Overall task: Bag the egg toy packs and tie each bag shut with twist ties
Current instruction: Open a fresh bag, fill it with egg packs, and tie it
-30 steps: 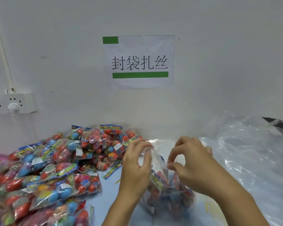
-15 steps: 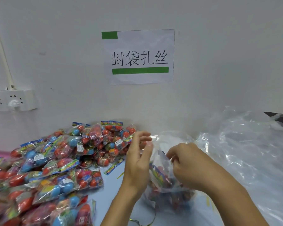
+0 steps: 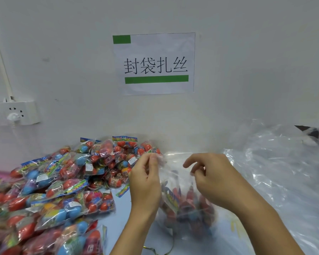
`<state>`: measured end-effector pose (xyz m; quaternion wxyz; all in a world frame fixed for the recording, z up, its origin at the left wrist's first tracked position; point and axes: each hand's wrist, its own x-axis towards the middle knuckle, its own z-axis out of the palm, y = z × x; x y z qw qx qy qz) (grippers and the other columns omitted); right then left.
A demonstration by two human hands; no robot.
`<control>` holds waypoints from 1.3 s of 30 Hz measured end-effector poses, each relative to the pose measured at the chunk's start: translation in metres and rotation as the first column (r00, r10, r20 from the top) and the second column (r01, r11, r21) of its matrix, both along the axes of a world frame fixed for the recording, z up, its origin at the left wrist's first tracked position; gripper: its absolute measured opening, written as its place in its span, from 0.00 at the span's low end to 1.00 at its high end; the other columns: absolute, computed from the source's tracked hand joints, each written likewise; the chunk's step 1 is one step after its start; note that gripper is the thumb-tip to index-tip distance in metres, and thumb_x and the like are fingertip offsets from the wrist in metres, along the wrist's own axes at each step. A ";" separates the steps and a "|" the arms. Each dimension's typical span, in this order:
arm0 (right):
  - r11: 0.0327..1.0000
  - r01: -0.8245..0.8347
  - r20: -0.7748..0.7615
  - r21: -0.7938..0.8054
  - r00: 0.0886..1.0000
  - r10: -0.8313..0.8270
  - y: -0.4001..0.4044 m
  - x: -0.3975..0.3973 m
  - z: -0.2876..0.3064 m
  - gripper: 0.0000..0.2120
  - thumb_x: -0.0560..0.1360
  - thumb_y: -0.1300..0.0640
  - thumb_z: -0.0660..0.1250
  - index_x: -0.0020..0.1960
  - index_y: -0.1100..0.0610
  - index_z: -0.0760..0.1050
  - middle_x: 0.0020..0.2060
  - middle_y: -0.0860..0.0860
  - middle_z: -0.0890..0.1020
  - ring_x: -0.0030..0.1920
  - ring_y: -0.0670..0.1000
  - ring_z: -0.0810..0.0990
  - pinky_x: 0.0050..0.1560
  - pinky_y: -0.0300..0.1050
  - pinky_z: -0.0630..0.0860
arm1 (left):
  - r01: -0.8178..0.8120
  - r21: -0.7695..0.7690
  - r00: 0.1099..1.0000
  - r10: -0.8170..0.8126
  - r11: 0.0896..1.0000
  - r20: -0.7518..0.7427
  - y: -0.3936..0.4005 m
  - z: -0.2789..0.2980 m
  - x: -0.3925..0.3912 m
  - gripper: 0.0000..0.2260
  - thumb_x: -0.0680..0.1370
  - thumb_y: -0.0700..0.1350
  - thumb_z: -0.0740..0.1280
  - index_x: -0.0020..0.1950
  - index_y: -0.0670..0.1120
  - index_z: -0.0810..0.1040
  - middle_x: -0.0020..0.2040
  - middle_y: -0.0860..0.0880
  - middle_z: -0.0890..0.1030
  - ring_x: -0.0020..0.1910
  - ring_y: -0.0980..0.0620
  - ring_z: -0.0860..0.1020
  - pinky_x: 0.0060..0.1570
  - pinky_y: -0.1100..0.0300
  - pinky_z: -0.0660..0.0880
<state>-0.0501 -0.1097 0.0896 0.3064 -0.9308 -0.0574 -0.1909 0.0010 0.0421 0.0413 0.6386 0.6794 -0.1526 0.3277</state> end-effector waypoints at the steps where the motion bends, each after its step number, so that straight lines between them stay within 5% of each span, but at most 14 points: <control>1: 0.999 0.040 0.002 -0.030 0.999 -0.040 -0.002 -0.001 0.001 0.19 0.75 0.64 0.56 0.49 0.46 0.80 0.42 0.47 0.82 0.35 0.43 0.75 0.41 0.44 0.78 | -0.009 -0.023 1.000 0.009 1.000 -0.005 0.001 0.000 0.001 0.13 0.84 0.44 0.60 0.41 0.47 0.78 0.32 0.56 0.75 0.31 0.60 0.69 0.32 0.66 0.66; 4: 0.992 0.075 -0.056 -0.103 0.995 -0.081 -0.001 -0.002 0.001 0.17 0.74 0.65 0.56 0.45 0.46 0.79 0.40 0.46 0.78 0.31 0.43 0.72 0.34 0.41 0.71 | -0.016 -0.015 1.000 0.016 1.000 0.000 -0.002 -0.001 0.001 0.13 0.84 0.44 0.59 0.42 0.46 0.78 0.32 0.55 0.75 0.31 0.59 0.68 0.32 0.66 0.66; 10: 0.988 -0.040 -0.206 -0.149 0.978 0.008 0.005 -0.001 -0.003 0.21 0.75 0.64 0.55 0.55 0.45 0.81 0.37 0.44 0.72 0.30 0.45 0.71 0.30 0.39 0.68 | 0.021 0.011 1.000 -0.021 1.000 0.008 -0.004 0.001 -0.002 0.14 0.84 0.44 0.58 0.41 0.43 0.76 0.30 0.58 0.72 0.30 0.60 0.68 0.31 0.68 0.65; 15: 0.983 -0.148 -0.275 -0.111 0.955 0.113 0.005 -0.002 -0.001 0.16 0.74 0.66 0.57 0.39 0.49 0.77 0.27 0.43 0.74 0.29 0.43 0.70 0.28 0.31 0.65 | 0.029 0.025 1.000 -0.029 0.999 0.009 -0.005 0.002 -0.003 0.15 0.85 0.43 0.58 0.40 0.43 0.75 0.31 0.57 0.72 0.30 0.60 0.67 0.32 0.68 0.65; 17: 0.980 -0.181 -0.279 -0.081 0.948 0.152 0.006 -0.005 0.002 0.17 0.75 0.65 0.57 0.43 0.47 0.79 0.32 0.41 0.80 0.32 0.41 0.74 0.31 0.30 0.69 | 0.036 0.040 0.999 -0.036 0.999 -0.001 -0.005 0.001 -0.002 0.15 0.85 0.44 0.57 0.39 0.42 0.73 0.30 0.54 0.70 0.30 0.59 0.65 0.31 0.65 0.64; 19: 0.988 -0.140 -0.253 -0.066 0.960 0.119 0.005 -0.005 0.002 0.19 0.76 0.64 0.58 0.53 0.46 0.82 0.44 0.43 0.83 0.37 0.41 0.77 0.34 0.31 0.72 | 0.038 0.042 0.999 -0.038 0.998 -0.005 -0.005 0.000 -0.002 0.16 0.85 0.44 0.57 0.40 0.42 0.73 0.30 0.52 0.70 0.30 0.58 0.65 0.32 0.64 0.64; 25: 0.960 0.099 -0.222 -0.261 0.962 -0.160 0.004 -0.014 0.010 0.17 0.74 0.66 0.58 0.55 0.54 0.80 0.52 0.52 0.77 0.45 0.52 0.80 0.47 0.47 0.80 | 0.028 0.055 1.000 -0.028 0.998 0.001 -0.004 0.001 -0.003 0.15 0.85 0.44 0.57 0.41 0.46 0.75 0.31 0.60 0.74 0.31 0.61 0.70 0.34 0.69 0.66; 30: 0.936 0.093 -0.344 -0.340 0.914 -0.216 0.003 -0.022 0.013 0.08 0.75 0.63 0.63 0.51 0.55 0.78 0.47 0.52 0.79 0.44 0.54 0.81 0.44 0.44 0.80 | 0.024 0.037 1.000 -0.024 0.999 -0.007 0.000 0.001 0.000 0.14 0.85 0.45 0.57 0.42 0.44 0.76 0.33 0.55 0.75 0.32 0.60 0.70 0.34 0.66 0.68; 33: 0.917 0.053 -0.392 -0.395 0.893 -0.220 0.004 -0.018 0.010 0.09 0.74 0.64 0.65 0.39 0.54 0.69 0.39 0.50 0.75 0.39 0.54 0.75 0.33 0.41 0.67 | 0.034 0.061 0.999 -0.033 0.998 -0.012 -0.002 -0.001 0.001 0.15 0.84 0.46 0.57 0.42 0.42 0.76 0.34 0.51 0.74 0.33 0.59 0.69 0.35 0.63 0.67; 36: 0.929 0.069 -0.366 -0.365 0.907 -0.211 0.003 -0.013 0.007 0.09 0.73 0.64 0.63 0.39 0.54 0.66 0.40 0.50 0.73 0.41 0.55 0.74 0.32 0.42 0.66 | 0.104 0.046 0.994 -0.102 0.993 -0.046 -0.001 0.001 -0.002 0.12 0.83 0.50 0.60 0.45 0.46 0.79 0.36 0.55 0.78 0.36 0.60 0.74 0.38 0.66 0.70; 39: 0.961 0.086 -0.288 -0.262 0.944 -0.163 0.000 -0.008 0.005 0.07 0.73 0.64 0.59 0.39 0.55 0.70 0.44 0.54 0.77 0.39 0.55 0.76 0.36 0.46 0.73 | 0.313 0.014 0.938 -0.307 0.950 -0.163 0.006 0.001 -0.002 0.17 0.74 0.64 0.69 0.56 0.56 0.81 0.51 0.61 0.83 0.50 0.64 0.80 0.45 0.72 0.74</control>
